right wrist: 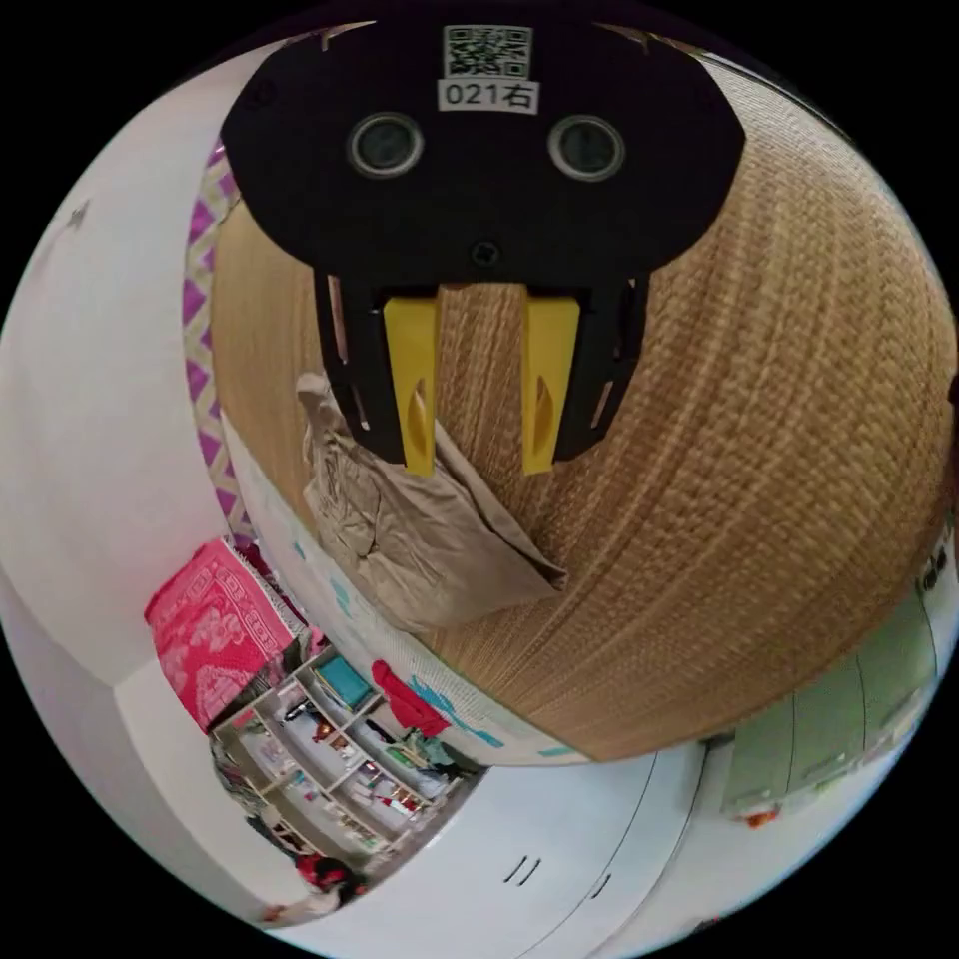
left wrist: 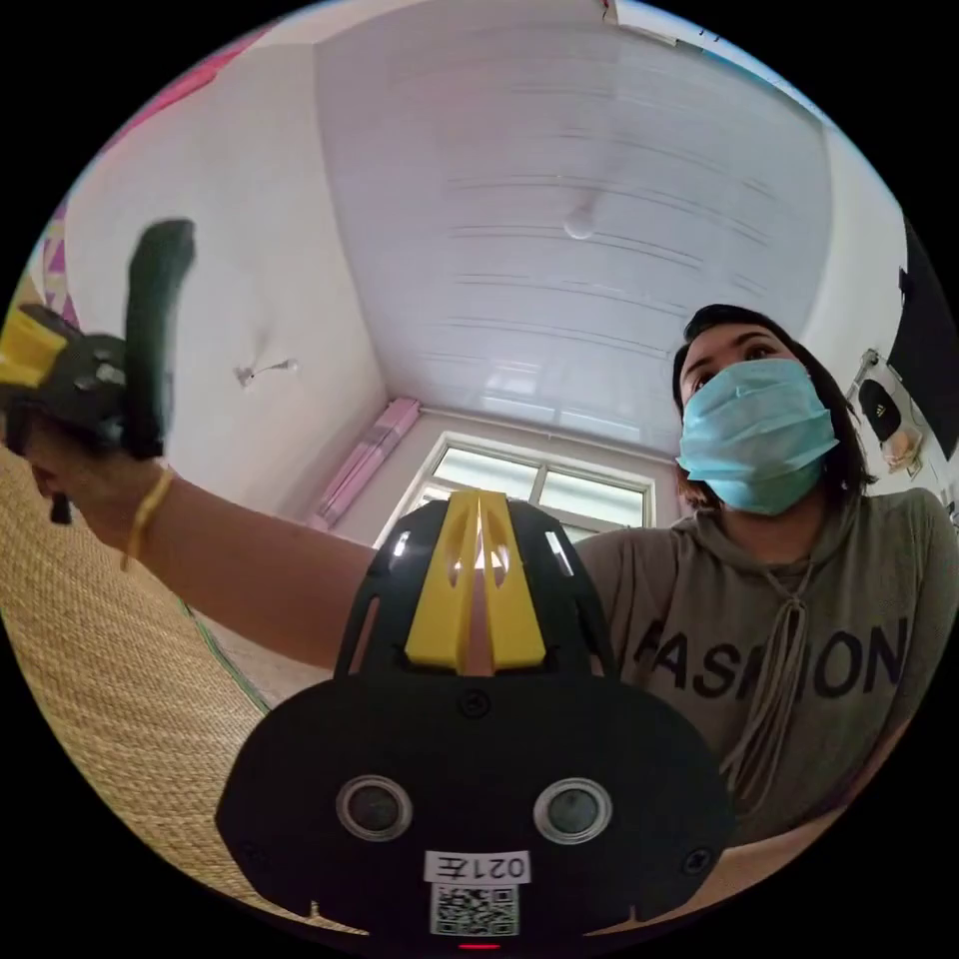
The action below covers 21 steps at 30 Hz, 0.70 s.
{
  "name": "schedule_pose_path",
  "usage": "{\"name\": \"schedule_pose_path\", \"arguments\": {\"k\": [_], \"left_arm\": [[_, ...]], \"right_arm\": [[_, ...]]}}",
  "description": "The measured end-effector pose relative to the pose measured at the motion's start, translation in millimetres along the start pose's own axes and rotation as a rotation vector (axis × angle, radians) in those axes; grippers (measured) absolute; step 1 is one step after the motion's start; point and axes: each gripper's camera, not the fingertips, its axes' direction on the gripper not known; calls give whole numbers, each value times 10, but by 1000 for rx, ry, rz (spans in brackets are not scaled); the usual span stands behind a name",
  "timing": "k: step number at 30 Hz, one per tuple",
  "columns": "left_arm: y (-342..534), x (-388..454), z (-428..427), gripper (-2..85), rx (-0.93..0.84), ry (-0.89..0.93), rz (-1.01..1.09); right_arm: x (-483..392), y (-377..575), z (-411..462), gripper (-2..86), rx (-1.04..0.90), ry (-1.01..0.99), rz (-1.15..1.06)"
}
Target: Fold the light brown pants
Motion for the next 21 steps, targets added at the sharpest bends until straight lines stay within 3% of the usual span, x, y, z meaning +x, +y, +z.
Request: {"name": "schedule_pose_path", "arguments": {"k": [4, 12, 17, 21], "left_arm": [[-69, 103, -123, -9, 4, 21, 18], [-103, -105, -332, -10, 33, -60, -30], [-44, -479, -311, -10, 11, -200, -131], [177, -1109, -154, -9, -113, -406, -401]], "right_arm": [[141, -474, 491, 119, -156, 103, -142], [290, -590, 469, 3, -196, 111, -51], [117, 351, -380, -7, -184, -15, 132], [-199, 1318, -1210, -8, -242, -106, 293]]}}
